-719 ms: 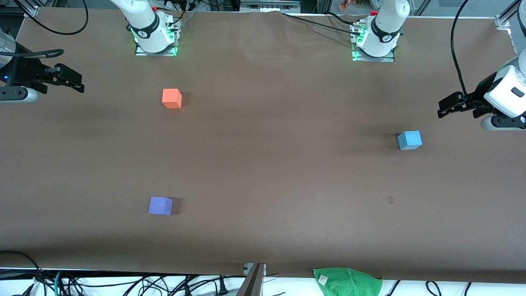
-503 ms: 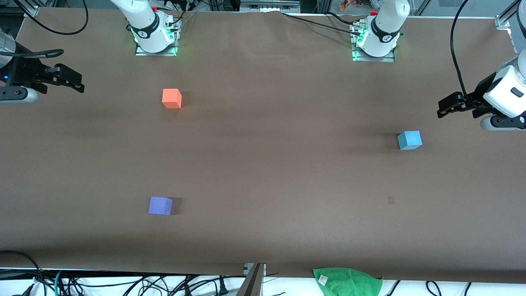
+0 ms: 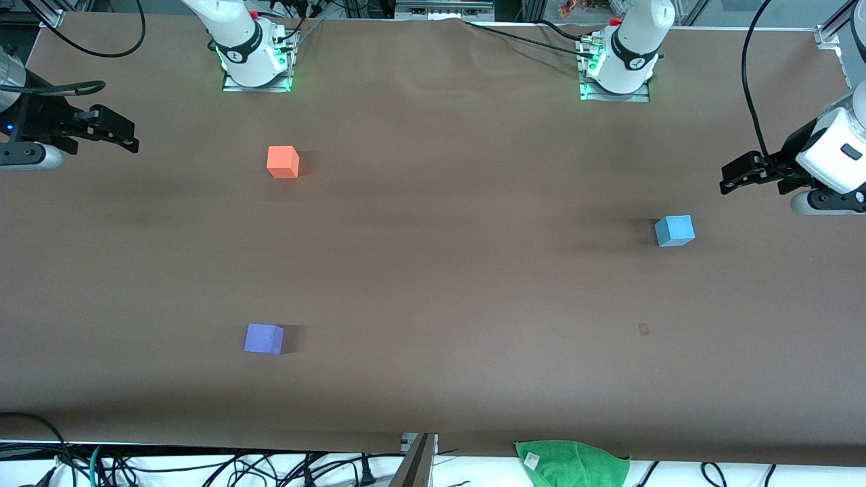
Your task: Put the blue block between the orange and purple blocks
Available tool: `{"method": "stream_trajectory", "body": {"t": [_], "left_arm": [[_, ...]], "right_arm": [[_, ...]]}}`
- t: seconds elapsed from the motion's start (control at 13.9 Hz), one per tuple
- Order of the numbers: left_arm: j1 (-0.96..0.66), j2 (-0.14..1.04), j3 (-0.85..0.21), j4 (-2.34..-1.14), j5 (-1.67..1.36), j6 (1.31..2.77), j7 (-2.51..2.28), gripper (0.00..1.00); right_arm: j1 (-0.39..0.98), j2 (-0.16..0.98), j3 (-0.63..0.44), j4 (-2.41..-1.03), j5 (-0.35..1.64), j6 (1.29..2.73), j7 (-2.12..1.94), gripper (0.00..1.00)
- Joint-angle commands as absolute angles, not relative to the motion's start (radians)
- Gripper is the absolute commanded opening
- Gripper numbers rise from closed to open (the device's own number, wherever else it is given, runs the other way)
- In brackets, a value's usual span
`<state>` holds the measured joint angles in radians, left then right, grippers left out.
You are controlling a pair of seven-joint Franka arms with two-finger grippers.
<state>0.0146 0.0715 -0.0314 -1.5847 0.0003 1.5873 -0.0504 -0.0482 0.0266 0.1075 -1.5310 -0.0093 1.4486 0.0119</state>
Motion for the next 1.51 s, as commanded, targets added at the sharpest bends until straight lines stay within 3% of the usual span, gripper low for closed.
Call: {"method": "stream_trajectory", "body": {"t": [0.0,1.44], "left_arm": [[0.009,0.084,-0.032,-1.552,0.026,1.562,-0.034,1.00],[0.021,0.118,-0.031,-1.554,0.015,1.537,-0.028,1.00]], "right_arm": [[-0.054,0.028,0.114,-1.523,-0.006,1.451,0.003,1.00],[-0.058,0.029,0.114,-1.523,-0.006,1.453,0.002,1.00]]}}
